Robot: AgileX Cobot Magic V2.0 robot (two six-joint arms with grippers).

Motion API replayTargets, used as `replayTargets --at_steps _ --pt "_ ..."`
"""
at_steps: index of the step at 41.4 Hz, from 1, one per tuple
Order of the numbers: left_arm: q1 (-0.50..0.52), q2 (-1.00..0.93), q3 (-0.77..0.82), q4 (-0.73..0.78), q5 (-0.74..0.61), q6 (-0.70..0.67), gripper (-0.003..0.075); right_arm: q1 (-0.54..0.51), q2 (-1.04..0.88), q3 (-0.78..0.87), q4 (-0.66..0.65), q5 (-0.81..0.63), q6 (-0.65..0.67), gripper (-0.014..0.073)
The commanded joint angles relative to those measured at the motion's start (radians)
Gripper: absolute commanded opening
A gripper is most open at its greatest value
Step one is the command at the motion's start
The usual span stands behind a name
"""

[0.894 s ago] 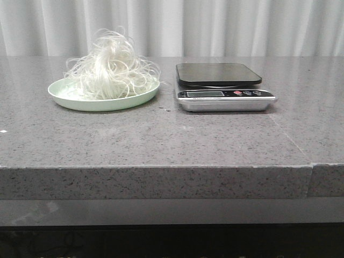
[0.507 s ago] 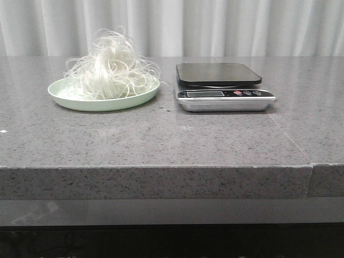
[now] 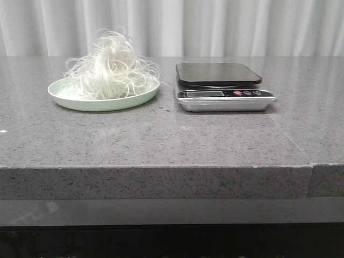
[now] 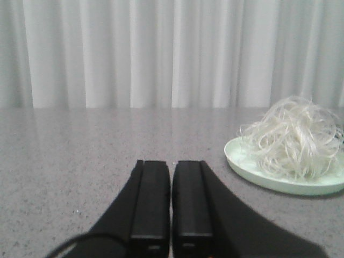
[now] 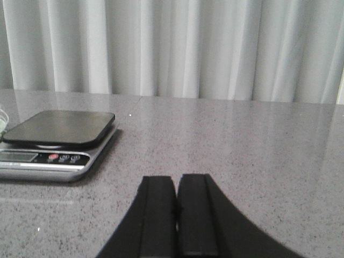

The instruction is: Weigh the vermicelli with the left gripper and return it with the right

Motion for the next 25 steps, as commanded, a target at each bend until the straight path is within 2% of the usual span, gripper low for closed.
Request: replayTargets --at_steps 1,12,25 --pt "0.002 -0.021 -0.035 -0.009 -0.117 -0.012 0.0145 -0.008 -0.015 -0.092 0.01 -0.06 0.0 0.015" --pt "0.002 0.002 -0.292 -0.009 -0.062 -0.012 0.0145 -0.008 0.038 -0.412 0.009 0.229 -0.001 0.015" --pt "0.002 0.237 -0.681 -0.007 0.21 -0.012 0.0145 -0.008 0.281 -0.744 -0.034 0.43 -0.002 0.015"
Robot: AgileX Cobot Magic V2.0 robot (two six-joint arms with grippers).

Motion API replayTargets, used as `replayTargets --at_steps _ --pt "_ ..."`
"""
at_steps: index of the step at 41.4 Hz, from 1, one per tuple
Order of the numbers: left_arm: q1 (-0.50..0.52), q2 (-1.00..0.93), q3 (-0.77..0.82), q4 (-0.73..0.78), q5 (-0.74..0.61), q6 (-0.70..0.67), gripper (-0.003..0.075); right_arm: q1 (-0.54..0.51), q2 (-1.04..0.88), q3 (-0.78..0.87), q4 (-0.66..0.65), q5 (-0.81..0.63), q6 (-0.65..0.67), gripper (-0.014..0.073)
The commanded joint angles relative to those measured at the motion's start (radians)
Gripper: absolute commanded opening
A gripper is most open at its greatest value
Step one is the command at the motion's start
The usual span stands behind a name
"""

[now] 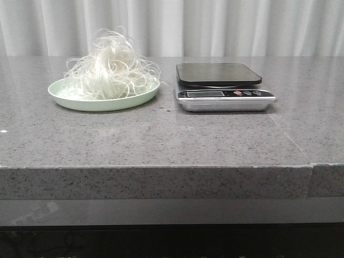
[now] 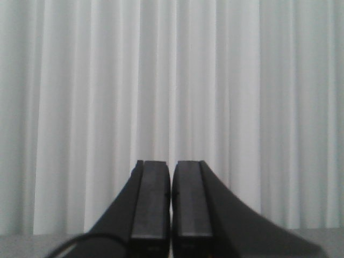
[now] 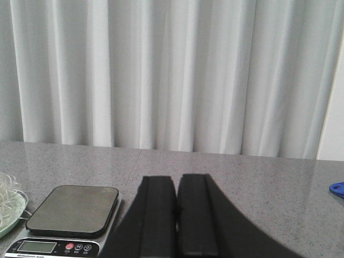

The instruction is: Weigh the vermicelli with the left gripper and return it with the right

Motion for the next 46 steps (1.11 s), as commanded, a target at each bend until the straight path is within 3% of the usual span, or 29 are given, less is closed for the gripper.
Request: replayTargets --at_steps 1,6,20,39,43,46 --pt "0.002 0.102 -0.128 -0.007 0.055 -0.012 0.0145 -0.008 0.099 -0.111 -0.018 0.001 -0.002 0.015" --pt "0.002 0.205 -0.202 -0.007 0.129 -0.012 0.0145 -0.008 0.207 -0.181 -0.017 0.084 -0.002 0.015" --pt "0.002 0.389 -0.18 -0.007 0.234 -0.012 0.0145 -0.008 0.431 -0.189 -0.017 0.224 -0.002 0.015" --pt "0.002 0.545 -0.107 -0.009 0.252 -0.012 0.0145 -0.008 0.607 -0.188 -0.017 0.291 -0.002 0.015" --pt "0.002 0.56 -0.107 -0.009 0.255 -0.012 0.0194 -0.008 0.621 -0.188 -0.017 0.291 -0.002 0.0155" --pt "0.002 0.568 -0.107 -0.009 0.253 -0.012 0.0295 -0.008 0.625 -0.188 -0.017 0.29 -0.002 0.0196"
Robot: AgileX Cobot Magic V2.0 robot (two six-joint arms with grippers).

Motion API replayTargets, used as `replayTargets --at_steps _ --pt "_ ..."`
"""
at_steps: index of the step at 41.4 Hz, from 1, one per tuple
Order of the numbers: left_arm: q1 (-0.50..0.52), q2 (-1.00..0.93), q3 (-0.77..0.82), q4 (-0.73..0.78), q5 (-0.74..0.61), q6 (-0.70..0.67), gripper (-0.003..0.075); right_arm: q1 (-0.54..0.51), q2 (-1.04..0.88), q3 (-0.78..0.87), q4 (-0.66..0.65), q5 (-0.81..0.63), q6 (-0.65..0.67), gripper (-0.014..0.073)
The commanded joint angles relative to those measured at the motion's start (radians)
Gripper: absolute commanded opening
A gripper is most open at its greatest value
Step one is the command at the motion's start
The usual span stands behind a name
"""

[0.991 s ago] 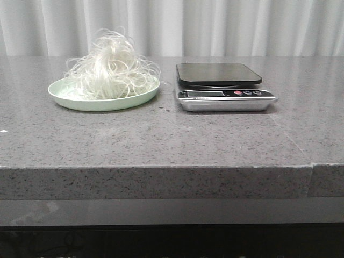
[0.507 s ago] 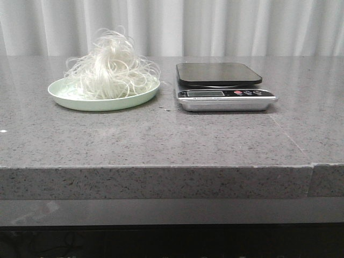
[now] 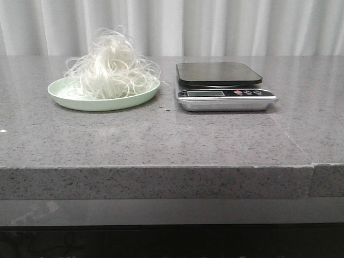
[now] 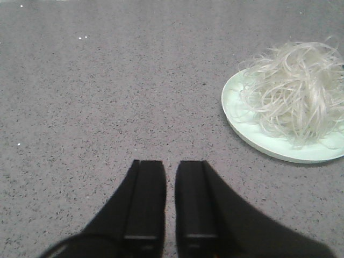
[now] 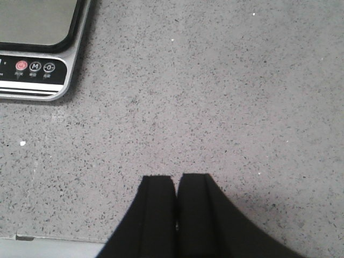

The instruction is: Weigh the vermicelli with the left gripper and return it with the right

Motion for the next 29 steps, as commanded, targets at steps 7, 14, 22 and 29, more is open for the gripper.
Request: replayTargets --at_steps 7,14,22,29 --pt "0.0 0.011 -0.035 -0.009 -0.059 -0.008 0.0483 -0.008 0.003 -0.032 -0.014 -0.053 -0.002 0.046" --pt "-0.056 0.064 -0.089 -0.009 0.002 0.041 0.0482 -0.008 0.003 -0.032 -0.014 -0.053 -0.002 0.0527" --pt "-0.195 0.186 -0.158 -0.009 0.018 0.043 0.0482 -0.008 0.003 -0.032 -0.014 -0.054 -0.002 0.0526" --pt "-0.3 0.339 -0.234 -0.009 -0.001 0.044 0.0473 -0.008 0.003 -0.032 -0.013 -0.052 -0.002 0.0526"
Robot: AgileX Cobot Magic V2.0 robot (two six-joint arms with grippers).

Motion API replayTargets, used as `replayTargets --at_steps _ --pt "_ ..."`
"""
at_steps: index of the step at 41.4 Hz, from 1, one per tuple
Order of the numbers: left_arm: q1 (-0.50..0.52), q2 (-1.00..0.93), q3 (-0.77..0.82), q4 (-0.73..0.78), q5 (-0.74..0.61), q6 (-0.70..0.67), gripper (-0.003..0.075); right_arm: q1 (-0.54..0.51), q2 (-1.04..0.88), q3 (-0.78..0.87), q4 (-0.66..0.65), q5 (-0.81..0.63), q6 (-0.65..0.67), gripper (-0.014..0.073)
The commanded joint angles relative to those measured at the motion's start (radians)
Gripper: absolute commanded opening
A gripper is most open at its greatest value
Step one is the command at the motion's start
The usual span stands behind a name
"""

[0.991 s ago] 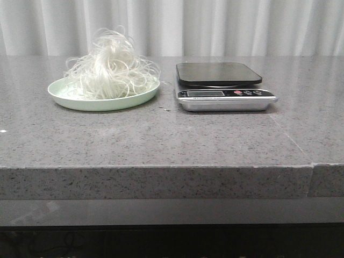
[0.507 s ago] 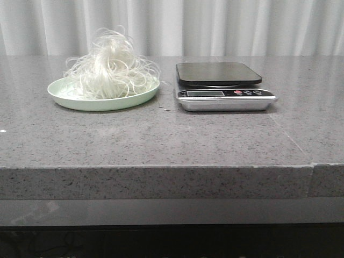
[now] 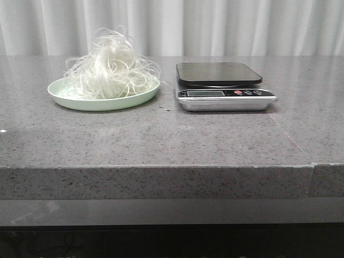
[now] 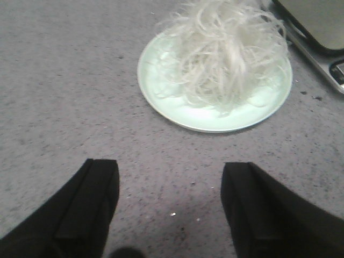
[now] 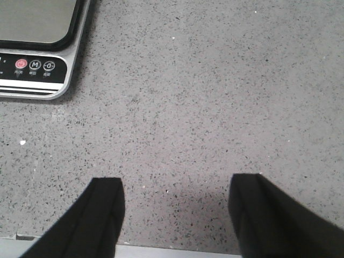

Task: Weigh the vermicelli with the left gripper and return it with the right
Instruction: 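Lower the left gripper onto the vermicelli pile and close it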

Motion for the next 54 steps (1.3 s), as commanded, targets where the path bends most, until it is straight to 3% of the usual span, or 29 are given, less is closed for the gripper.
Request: replayTargets --at_steps 1,22,40,54 --pt "-0.063 0.084 -0.082 -0.009 -0.08 0.001 0.0471 -0.008 0.001 -0.032 -0.013 -0.052 -0.002 0.0526" --pt "-0.106 0.532 -0.381 0.006 -0.197 0.001 0.0472 -0.008 0.001 -0.032 -0.013 -0.047 -0.002 0.0526" --pt "-0.108 0.702 -0.486 0.006 -0.205 0.001 0.0465 -0.008 0.001 -0.032 -0.013 -0.047 -0.002 0.0526" --pt "-0.108 0.702 -0.486 0.006 -0.194 0.001 0.0171 -0.008 0.001 -0.032 -0.013 -0.046 -0.002 0.0526"
